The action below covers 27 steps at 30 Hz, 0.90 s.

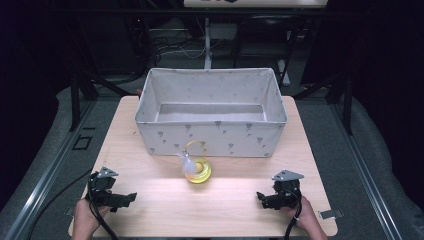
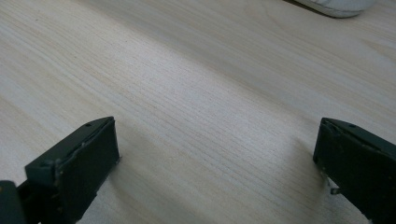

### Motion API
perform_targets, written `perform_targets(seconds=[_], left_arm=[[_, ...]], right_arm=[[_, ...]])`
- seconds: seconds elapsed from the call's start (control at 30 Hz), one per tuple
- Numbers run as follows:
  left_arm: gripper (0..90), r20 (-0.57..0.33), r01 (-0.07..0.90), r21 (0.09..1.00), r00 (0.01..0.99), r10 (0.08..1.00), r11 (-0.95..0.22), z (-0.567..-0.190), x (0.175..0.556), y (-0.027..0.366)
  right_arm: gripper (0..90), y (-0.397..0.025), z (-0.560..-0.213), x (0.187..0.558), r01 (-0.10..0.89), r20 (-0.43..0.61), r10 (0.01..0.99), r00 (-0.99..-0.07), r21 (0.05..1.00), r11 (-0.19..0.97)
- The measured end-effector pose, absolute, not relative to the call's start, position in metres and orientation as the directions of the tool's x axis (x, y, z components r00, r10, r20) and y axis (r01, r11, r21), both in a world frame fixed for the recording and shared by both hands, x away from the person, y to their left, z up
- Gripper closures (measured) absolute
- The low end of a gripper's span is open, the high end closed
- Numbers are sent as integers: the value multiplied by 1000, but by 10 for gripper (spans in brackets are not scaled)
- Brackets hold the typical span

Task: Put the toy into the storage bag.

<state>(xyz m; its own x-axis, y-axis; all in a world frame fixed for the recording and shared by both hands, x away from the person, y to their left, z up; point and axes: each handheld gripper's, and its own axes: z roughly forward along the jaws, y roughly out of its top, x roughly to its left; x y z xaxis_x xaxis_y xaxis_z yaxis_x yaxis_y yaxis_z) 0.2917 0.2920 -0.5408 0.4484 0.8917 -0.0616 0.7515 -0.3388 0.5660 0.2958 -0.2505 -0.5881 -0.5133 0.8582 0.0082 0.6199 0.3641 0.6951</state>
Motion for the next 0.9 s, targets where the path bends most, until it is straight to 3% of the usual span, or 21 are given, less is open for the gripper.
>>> perform_targets(seconds=[0.4,0.9], left_arm=[[2,-58,757,540,469,881,-368,-525,296,281],[2,-47,759,444,551,833,-476,-482,302,266]], right_arm=[[0,-251,-589,296,617,8,859,-512,699,361],[0,-250,-589,296,616,7,859,-511,700,361]])
